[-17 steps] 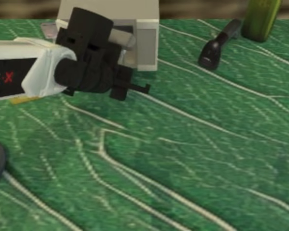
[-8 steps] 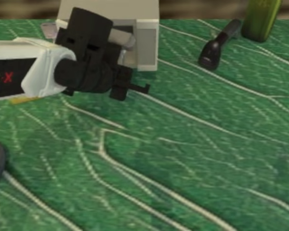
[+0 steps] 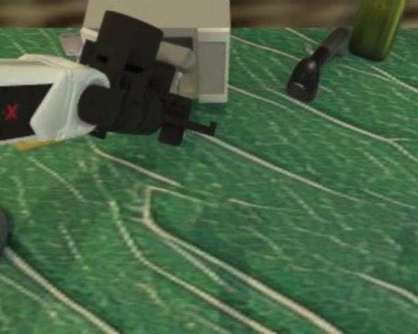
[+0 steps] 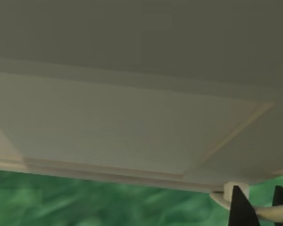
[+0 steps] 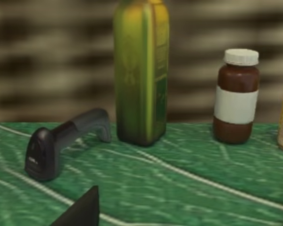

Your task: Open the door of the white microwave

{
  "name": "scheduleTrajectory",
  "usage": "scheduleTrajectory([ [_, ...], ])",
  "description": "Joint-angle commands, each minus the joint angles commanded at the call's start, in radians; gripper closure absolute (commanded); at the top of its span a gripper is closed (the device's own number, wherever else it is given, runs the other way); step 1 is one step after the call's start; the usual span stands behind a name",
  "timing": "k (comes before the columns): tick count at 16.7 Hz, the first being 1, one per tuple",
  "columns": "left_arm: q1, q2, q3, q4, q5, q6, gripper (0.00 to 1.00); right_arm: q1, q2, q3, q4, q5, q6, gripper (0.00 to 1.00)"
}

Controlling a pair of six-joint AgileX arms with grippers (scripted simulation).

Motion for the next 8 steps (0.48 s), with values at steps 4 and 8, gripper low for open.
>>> scheduleTrajectory([
  [4,0.000,0.000,0.000,0.000,0.000,0.000,1.00,0.000,0.000,0.000,0.000,0.000,0.000,0.00],
  [8,0.002,-0.007,-0.012,0.000,0.022,0.016,1.00,0.000,0.000,0.000,0.000,0.000,0.000,0.00],
])
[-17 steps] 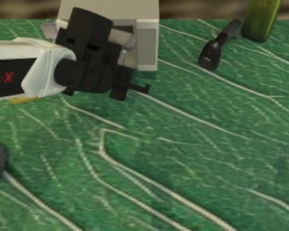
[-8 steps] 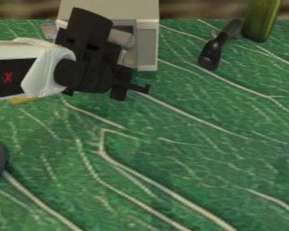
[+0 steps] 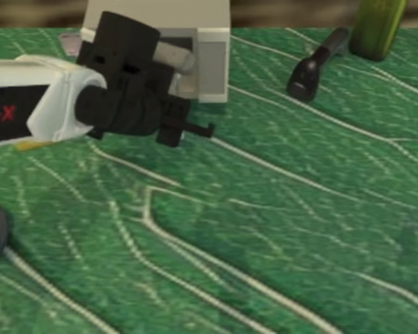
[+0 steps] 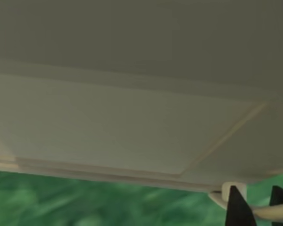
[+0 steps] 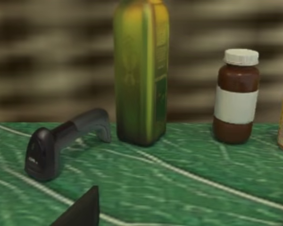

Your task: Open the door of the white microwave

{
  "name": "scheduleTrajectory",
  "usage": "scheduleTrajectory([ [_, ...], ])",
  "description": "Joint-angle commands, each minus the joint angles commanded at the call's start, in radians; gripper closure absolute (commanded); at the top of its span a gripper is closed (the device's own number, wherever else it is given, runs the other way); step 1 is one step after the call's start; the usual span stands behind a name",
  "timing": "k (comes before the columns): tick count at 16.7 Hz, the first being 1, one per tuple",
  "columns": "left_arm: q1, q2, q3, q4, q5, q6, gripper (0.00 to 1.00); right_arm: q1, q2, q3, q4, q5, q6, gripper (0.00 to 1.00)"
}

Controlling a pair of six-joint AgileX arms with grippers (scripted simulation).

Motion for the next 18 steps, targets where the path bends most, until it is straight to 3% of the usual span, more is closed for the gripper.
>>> scheduleTrajectory([
  [5,0.024,-0.024,-0.028,0.007,0.037,0.052,1.00,0.000,0.000,0.000,0.000,0.000,0.000,0.00],
  [18,0.025,-0.025,-0.029,0.006,0.038,0.054,1.00,0.000,0.000,0.000,0.000,0.000,0.000,0.00],
])
